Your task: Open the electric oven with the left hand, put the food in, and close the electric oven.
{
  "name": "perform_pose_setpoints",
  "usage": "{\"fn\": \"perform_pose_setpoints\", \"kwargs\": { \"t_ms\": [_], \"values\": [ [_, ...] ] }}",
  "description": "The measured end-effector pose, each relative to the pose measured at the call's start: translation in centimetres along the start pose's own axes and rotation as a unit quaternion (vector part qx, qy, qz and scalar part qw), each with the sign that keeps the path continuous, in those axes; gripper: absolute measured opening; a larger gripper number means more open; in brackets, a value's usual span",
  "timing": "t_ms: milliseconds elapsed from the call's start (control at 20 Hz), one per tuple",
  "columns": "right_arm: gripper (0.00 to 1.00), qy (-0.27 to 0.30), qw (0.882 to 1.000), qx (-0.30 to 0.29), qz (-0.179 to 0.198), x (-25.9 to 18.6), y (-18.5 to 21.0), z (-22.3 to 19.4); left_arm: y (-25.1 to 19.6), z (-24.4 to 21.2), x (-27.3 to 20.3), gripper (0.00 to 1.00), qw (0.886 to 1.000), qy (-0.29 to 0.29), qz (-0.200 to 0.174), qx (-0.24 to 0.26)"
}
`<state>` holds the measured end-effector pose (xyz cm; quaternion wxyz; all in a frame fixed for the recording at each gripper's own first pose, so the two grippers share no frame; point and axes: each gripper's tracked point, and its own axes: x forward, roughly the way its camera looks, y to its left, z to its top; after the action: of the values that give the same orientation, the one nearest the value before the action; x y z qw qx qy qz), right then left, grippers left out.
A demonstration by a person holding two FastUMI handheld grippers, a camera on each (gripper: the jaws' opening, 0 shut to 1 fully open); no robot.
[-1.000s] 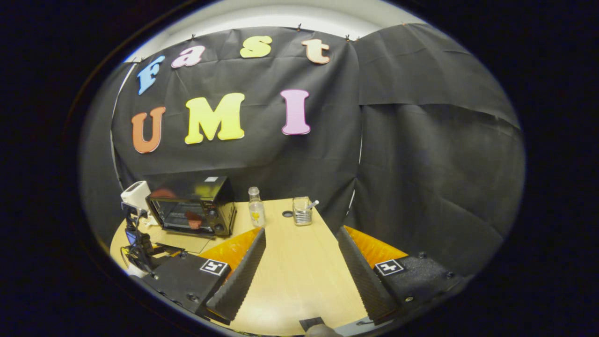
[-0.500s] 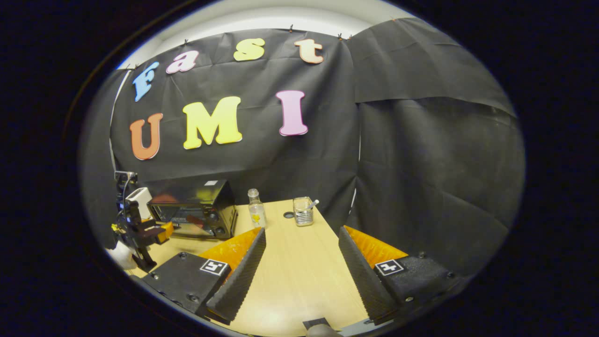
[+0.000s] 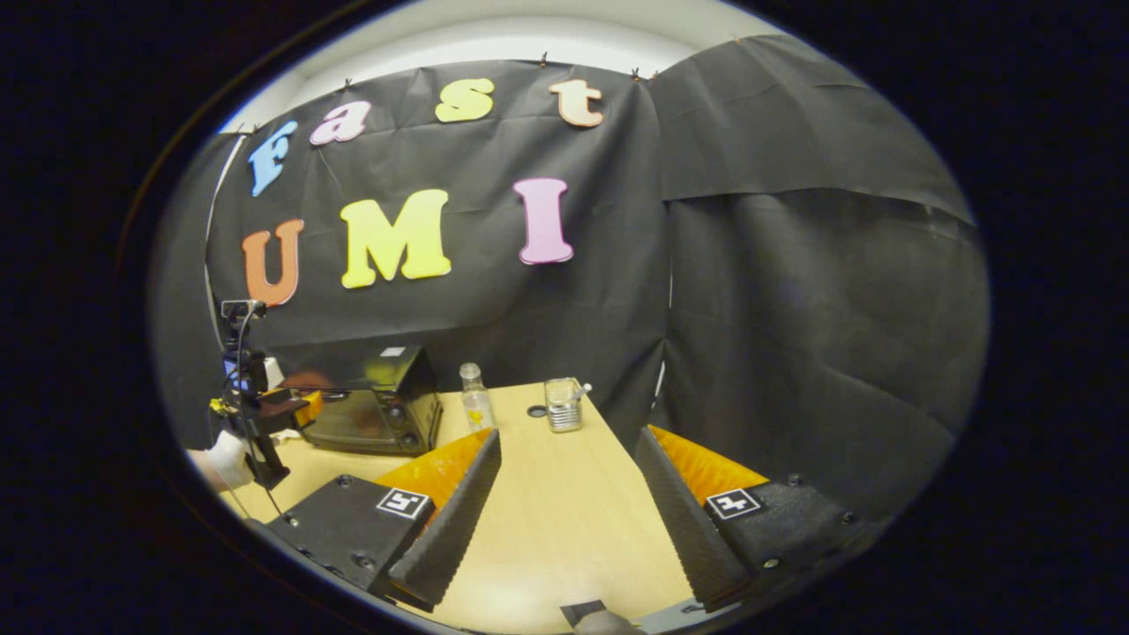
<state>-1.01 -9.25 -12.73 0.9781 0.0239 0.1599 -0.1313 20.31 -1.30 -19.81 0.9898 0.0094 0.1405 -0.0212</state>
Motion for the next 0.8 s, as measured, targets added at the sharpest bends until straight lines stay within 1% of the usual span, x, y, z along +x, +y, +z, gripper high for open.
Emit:
{"fn": "perform_pose_setpoints", "kwargs": {
  "t_ms": [200, 300, 400, 500, 600, 800],
  "values": [
    [0.99, -0.023, 0.999, -0.007, 0.024, 0.1, 2.1, 2.2, 1.3, 4.7, -5.1, 0.96, 0.998, -0.068, 0.002, 0.006],
    [0.99, -0.037, 0.999, -0.012, 0.034, 0.3, 3.1, 3.5, 1.9, 6.7, -7.6, 0.96, 0.996, -0.085, 0.003, -0.007],
    [0.99, -0.049, 0.998, -0.017, 0.045, 0.6, 4.4, 4.7, 2.7, 8.0, -10.1, 0.96, 0.996, -0.093, 0.005, -0.017],
    [0.99, -0.062, 0.996, -0.022, 0.057, 0.7, 5.7, 6.1, 3.5, 9.2, -12.4, 0.96, 0.995, -0.102, 0.009, -0.014],
    [0.99, -0.068, 0.995, -0.026, 0.075, 0.9, 7.4, 7.0, 3.8, 9.4, -14.4, 0.96, 0.995, -0.1, 0.008, -0.025],
    [0.99, -0.073, 0.991, -0.032, 0.107, 1.7, 10.6, 8.3, 5.1, 9.3, -16.8, 0.96, 0.995, -0.092, 0.03, -0.032]
  ]
}}
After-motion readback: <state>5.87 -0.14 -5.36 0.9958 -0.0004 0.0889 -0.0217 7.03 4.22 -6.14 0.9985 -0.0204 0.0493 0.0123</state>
